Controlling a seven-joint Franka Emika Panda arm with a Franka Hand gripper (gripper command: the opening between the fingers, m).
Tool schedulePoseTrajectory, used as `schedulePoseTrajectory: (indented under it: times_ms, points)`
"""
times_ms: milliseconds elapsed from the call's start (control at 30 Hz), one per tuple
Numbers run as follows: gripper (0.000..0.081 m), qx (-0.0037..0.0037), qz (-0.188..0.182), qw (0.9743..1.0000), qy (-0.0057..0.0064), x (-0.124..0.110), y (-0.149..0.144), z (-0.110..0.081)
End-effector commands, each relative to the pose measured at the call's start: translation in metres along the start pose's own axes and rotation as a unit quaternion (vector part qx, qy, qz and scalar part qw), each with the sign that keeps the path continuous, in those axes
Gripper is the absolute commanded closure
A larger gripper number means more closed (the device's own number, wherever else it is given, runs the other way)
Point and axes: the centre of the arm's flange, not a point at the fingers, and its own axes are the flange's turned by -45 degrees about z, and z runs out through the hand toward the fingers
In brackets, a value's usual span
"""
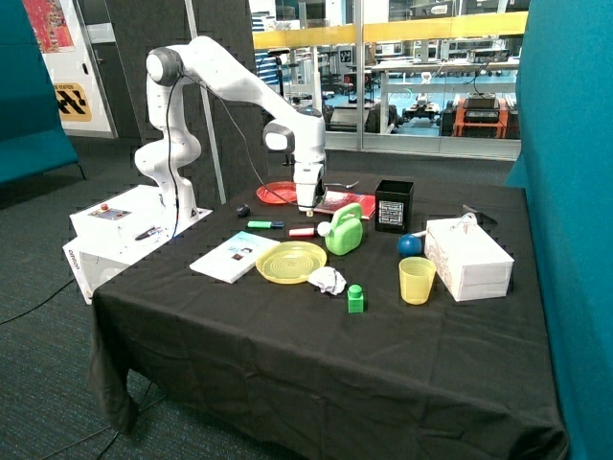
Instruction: Put a highlighter on each book
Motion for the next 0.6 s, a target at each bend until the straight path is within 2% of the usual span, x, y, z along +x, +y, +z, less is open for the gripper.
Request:
schedulePoseTrajectory:
  times_ms: [0, 567]
  points:
    - [0.0269, -0.00256, -0.013, 0.9999, 0.0005, -0.001, 0.0, 0.008]
    - [0.0328, -0.00256, -0.005, 1.0, 0.0006, -0.001, 0.019, 0.021]
